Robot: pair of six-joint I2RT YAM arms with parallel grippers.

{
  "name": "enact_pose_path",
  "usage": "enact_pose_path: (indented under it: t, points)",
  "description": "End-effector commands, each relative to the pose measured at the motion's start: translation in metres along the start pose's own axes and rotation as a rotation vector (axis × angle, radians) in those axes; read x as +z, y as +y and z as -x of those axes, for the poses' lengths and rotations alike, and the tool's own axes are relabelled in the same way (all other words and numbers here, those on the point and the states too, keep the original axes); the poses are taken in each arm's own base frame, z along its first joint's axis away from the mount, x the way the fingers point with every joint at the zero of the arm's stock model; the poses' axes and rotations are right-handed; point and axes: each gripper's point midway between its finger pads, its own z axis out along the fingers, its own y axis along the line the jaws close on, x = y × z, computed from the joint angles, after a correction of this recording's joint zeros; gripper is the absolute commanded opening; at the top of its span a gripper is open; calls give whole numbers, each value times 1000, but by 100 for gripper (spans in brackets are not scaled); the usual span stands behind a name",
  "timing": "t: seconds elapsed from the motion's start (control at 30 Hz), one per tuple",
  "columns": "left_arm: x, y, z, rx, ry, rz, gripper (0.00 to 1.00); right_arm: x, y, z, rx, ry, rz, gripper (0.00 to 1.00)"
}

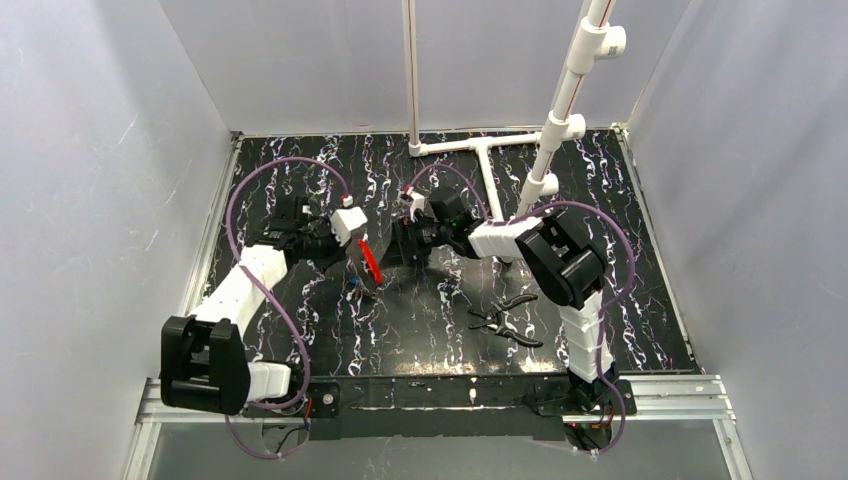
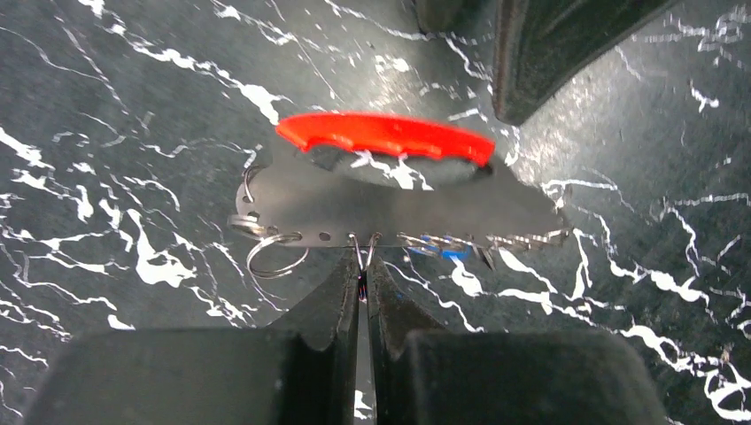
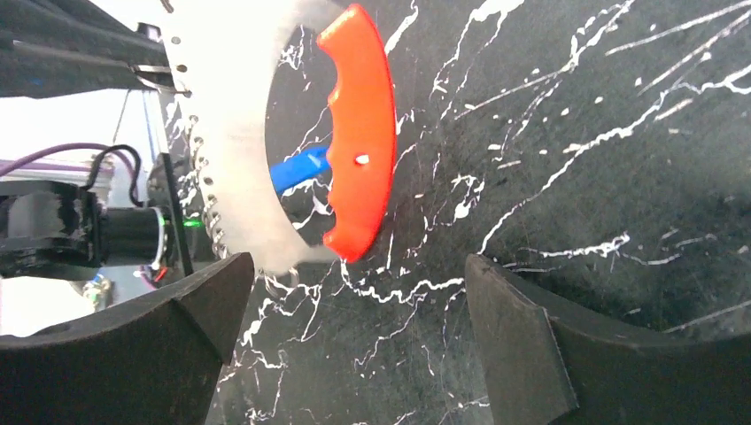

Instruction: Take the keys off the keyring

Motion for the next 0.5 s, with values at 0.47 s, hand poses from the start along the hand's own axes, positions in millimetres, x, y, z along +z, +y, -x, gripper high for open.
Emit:
enact_pose_path:
  t: [0.47]
  points:
    - [-16, -46, 27, 347, -374, -80, 0, 11, 41, -2, 113, -135, 335, 95]
